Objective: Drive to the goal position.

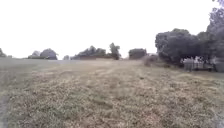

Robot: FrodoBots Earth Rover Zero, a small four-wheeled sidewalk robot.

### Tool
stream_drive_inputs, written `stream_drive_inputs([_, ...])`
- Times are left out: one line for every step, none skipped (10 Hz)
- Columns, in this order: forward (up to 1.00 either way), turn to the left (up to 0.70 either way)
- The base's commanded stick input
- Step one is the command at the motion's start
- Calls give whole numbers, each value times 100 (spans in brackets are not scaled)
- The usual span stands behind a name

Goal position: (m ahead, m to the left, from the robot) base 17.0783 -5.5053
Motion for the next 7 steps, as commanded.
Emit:
stream_drive_inputs([2, 0])
stream_drive_inputs([4, 0])
stream_drive_inputs([4, 0])
stream_drive_inputs([4, 0])
stream_drive_inputs([4, 0])
stream_drive_inputs([4, 0])
stream_drive_inputs([4, 0])
